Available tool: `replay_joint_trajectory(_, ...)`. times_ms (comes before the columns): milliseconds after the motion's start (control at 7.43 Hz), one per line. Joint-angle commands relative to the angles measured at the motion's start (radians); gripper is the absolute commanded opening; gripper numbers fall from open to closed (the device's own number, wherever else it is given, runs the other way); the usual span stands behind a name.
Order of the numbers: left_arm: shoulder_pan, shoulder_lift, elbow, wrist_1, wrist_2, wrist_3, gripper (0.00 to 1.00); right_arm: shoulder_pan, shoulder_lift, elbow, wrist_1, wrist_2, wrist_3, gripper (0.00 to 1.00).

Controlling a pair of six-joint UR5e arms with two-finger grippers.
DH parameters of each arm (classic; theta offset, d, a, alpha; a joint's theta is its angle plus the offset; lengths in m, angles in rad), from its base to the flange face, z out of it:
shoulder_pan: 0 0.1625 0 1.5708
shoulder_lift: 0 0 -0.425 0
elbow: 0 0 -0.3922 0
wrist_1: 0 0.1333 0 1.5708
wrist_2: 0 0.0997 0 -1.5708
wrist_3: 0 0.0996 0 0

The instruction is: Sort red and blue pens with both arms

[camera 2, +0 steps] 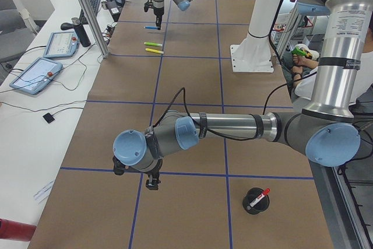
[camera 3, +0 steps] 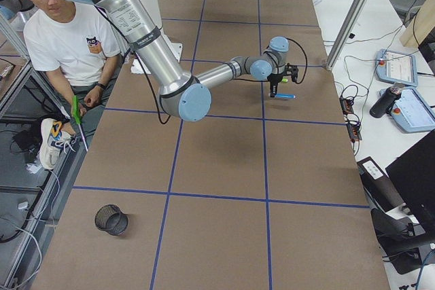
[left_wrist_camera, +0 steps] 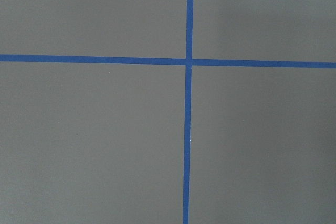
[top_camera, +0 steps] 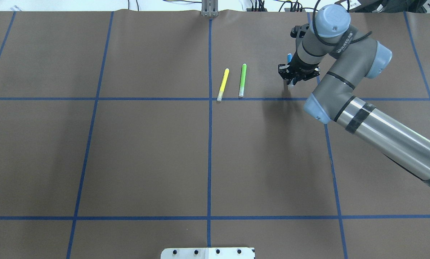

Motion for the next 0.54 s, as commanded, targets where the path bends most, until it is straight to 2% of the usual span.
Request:
replay_joint_trajectory(0,0.0,0.001,0.0,0.0,-0.001,0.001,1.0,0.11,-0.147,0.1,-0.06,-0.005,-0.199,0.0)
replay_joint_trajectory(404,0.0,0.008,-0.011,-0.003,0.001,0.004,1.0,0.237,-0.346,0.271,-0.303,0.004,-0.57,0.0)
